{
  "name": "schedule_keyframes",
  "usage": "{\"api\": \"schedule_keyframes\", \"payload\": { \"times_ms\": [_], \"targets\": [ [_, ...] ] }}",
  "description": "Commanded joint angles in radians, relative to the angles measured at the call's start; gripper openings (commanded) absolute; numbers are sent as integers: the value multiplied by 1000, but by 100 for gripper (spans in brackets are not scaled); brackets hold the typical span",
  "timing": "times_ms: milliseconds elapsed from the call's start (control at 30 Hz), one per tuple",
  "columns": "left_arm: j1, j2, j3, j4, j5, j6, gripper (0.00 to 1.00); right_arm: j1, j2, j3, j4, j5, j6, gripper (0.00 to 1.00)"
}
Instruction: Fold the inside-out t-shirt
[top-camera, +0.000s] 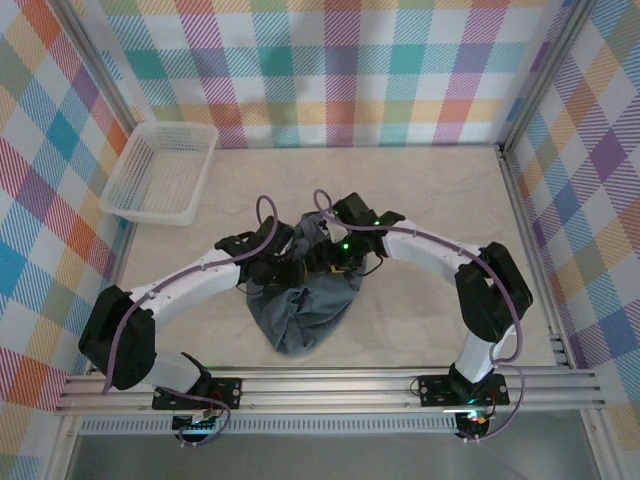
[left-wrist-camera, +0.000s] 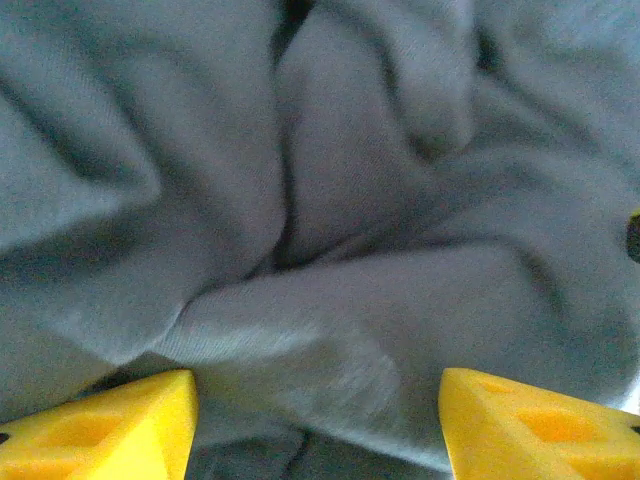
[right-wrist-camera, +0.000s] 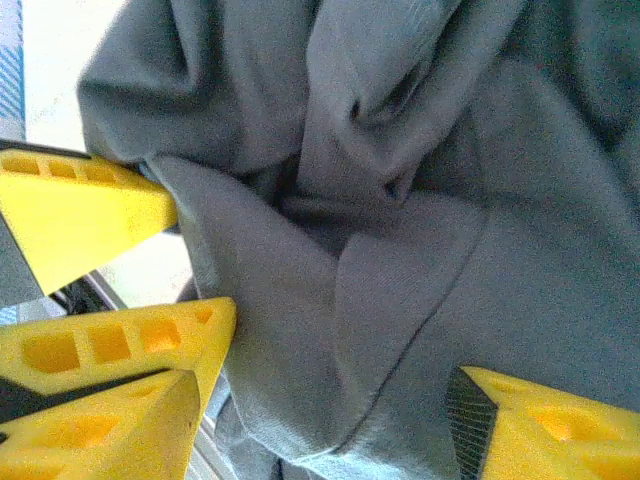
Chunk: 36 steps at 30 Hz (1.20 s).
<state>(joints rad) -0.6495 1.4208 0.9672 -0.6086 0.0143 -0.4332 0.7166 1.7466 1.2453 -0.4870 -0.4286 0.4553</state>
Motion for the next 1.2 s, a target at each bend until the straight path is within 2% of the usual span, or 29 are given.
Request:
{"api": "schedule_keyframes", "payload": {
  "times_ms": [0, 67, 133, 233, 300, 333, 400, 433, 467, 500, 533, 567, 600, 667, 733, 800, 867, 900, 933, 1000, 1167],
  "targets": [
    [-19, -83, -31, 24, 21, 20, 63, 36, -7, -13, -20, -46, -43, 69],
    [-43, -156, -72, 36, 5, 47, 62, 52, 14, -18, -30, 31, -82, 66],
    [-52, -212, -127, 79, 45, 87, 62, 57, 47, 6, -60, 86, -94, 46],
    [-60, -225, -181, 118, 116, 124, 65, 57, 48, 8, -15, 68, -76, 14],
    [-63, -189, -204, 138, 130, 128, 71, 56, 35, 10, 7, 56, -67, 2],
    [-62, -158, -208, 139, 113, 123, 74, 57, 27, 14, 9, 60, -69, 0],
    [-64, -105, -205, 135, 66, 106, 75, 54, 6, 22, -1, 87, -69, 0],
    [-64, -94, -200, 136, 45, 96, 71, 51, -12, 22, -6, 113, -66, 0],
    [-64, -100, -200, 139, 18, 82, 60, 43, -29, 22, -12, 139, -58, 0],
    [-63, -125, -200, 140, -21, 66, 39, 25, -54, 14, -18, 168, -44, 0],
    [-62, -165, -206, 135, -68, 42, 3, -1, -87, 0, -18, 193, -27, 0],
    [-58, -211, -214, 129, -110, 26, 0, -32, -119, -23, -13, 209, -11, 0],
    [-42, -273, -231, 129, -136, 6, 0, -76, -157, -60, 0, 218, 11, 0],
    [14, -387, -260, 135, -113, -28, 0, -160, -218, -137, 25, 228, 40, 0],
    [92, -476, -285, 162, -15, -54, 0, -201, -247, -196, 13, 264, -17, 0],
    [134, -520, -294, 195, 61, -64, 0, -197, -241, -238, -10, 291, -73, 1],
    [137, -532, -291, 220, 102, -43, 0, -190, -226, -244, -36, 233, -106, 10],
    [137, -530, -291, 229, 114, -34, 0, -176, -225, -232, -52, 221, -127, 20],
    [137, -526, -292, 233, 123, -24, 0, -154, -232, -212, -71, 239, -149, 31],
    [137, -516, -297, 237, 126, -21, 0, -116, -250, -160, -94, 300, -203, 44],
    [137, -482, -268, 257, 168, -21, 0, 32, -274, -82, 5, 322, -431, 62]
  ]
}}
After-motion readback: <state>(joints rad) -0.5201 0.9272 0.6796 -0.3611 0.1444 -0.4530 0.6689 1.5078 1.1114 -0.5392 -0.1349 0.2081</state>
